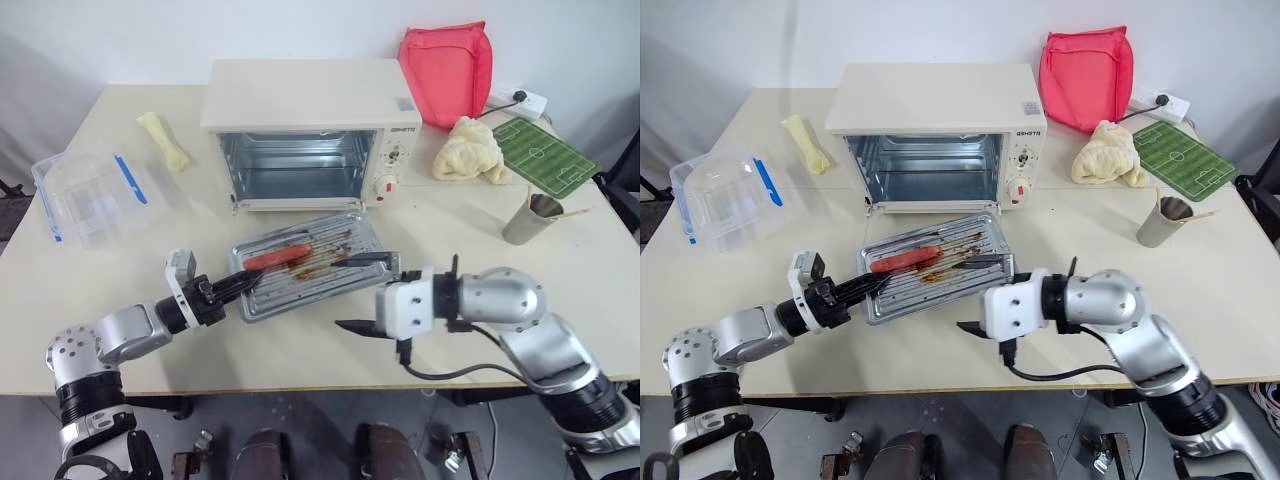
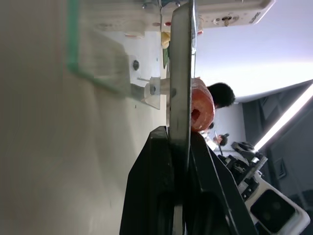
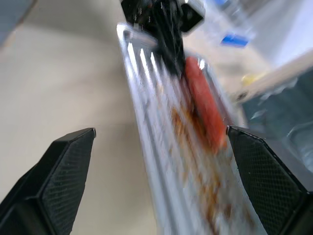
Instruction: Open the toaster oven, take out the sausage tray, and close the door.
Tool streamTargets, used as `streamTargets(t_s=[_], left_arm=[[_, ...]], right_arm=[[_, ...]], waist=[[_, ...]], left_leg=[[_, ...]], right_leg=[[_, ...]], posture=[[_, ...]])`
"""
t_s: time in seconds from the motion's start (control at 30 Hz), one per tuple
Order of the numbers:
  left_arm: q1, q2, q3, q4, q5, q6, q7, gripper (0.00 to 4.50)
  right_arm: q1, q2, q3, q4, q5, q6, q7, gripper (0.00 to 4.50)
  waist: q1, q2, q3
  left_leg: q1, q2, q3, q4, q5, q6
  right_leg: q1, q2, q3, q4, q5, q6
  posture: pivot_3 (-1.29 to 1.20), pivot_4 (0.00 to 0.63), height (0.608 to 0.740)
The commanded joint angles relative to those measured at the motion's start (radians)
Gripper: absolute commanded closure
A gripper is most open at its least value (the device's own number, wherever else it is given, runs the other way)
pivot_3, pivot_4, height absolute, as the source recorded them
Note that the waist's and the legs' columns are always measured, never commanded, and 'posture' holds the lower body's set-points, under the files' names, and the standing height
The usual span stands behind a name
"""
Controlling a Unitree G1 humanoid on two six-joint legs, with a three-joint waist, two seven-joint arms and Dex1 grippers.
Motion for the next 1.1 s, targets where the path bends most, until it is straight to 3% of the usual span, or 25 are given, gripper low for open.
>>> streamTargets(t_s=[0.03,0.27,0.3,0.43,0.73,1.1], left_arm=[[0.061,0.052,-0.04,-0.061,-0.171,-0.082,0.058,4.5],[0.21,0.073,0.034,-0.193,-0.252,-0.209,0.08,4.5],[0.236,0.066,0.052,-0.219,-0.252,-0.22,0.076,4.5],[0.334,0.027,0.108,-0.316,-0.252,-0.27,0.074,4.5],[0.526,-0.094,0.192,-0.506,-0.252,-0.396,0.071,4.5],[0.662,-0.23,0.325,-0.592,-0.252,-0.55,0.078,4.5]], right_arm=[[0.005,-0.039,-0.079,-0.033,0.099,0.075,0.035,0.03],[0.009,-0.113,-0.137,0.133,0.083,0.068,0.06,0.03],[0.005,-0.108,-0.135,0.176,0.054,0.032,0.04,0.2],[0.004,-0.098,-0.111,0.314,-0.008,-0.054,0.021,1.26],[-0.083,0.014,-0.036,0.591,-0.094,-0.243,0.003,4.45],[-0.213,0.204,0.015,0.918,-0.157,-0.402,-0.067,4.48]], waist=[[-0.001,0.0,0.0],[0.002,0.0,0.0],[0.003,0.0,0.0],[0.005,0.0,0.0],[-0.001,0.0,0.0],[-0.003,0.0,0.0]], left_leg=[[0.001,0.0,0.0,-0.001,0.0,0.0],[0.006,0.0,0.001,-0.002,-0.001,0.001],[0.007,0.0,0.001,-0.002,-0.001,0.001],[0.007,0.0,0.001,-0.002,-0.001,0.001],[0.008,0.0,0.002,-0.001,-0.001,0.001],[0.008,0.0,0.002,-0.001,-0.001,0.001]], right_leg=[[0.001,0.0,0.0,0.0,0.0,0.0],[0.007,0.0,0.002,-0.004,0.0,0.0],[0.007,0.0,0.001,-0.004,0.0,0.0],[0.008,0.0,0.002,-0.006,0.0,0.0],[0.01,0.0,0.002,-0.008,0.0,0.0],[0.012,0.0,0.001,-0.011,0.0,-0.001]], posture=[[0.0,0.15,0.74],[0.0,0.15,0.74],[0.0,0.15,0.74],[0.0,0.15,0.74],[0.0,0.15,0.74],[0.0,0.15,0.74]])
